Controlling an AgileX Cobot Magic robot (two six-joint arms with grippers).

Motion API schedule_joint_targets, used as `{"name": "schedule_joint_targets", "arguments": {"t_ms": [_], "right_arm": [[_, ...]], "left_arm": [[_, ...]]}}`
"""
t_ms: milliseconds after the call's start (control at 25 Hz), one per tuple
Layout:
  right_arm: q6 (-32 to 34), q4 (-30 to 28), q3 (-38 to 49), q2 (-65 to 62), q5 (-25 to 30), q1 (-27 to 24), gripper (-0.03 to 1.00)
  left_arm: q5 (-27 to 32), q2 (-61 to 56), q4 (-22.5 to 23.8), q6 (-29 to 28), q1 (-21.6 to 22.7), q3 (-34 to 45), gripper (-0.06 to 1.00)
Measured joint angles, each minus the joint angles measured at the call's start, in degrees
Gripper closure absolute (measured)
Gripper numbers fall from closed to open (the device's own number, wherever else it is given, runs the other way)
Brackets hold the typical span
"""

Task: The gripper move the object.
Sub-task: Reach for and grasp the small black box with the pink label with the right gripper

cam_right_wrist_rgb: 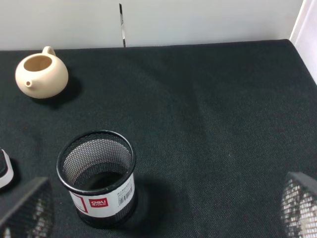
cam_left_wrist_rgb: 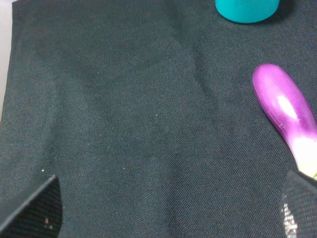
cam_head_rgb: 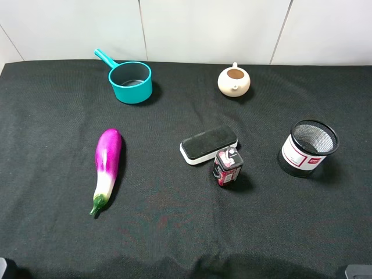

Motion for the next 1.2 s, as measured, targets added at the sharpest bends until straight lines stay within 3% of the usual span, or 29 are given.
{"name": "schedule_joint_targets", "arguments": {"t_ms": [520,920,1200], "right_arm": [[-4.11,4.25,-3.56,4.31,-0.26,0.0,0.27],[-16.0,7.97,-11.6,21.84,-0.26,0.0,0.27],[-22.12,9.77,-12.63,30.41,-0.37,1.05,0.27]], "left_arm": [[0.0,0.0,0.0,0.0,0.0,0.0,0.01],[0.0,0.0,0.0,0.0,0.0,0.0,0.01],[0.0,0.0,0.0,0.0,0.0,0.0,0.01]]}}
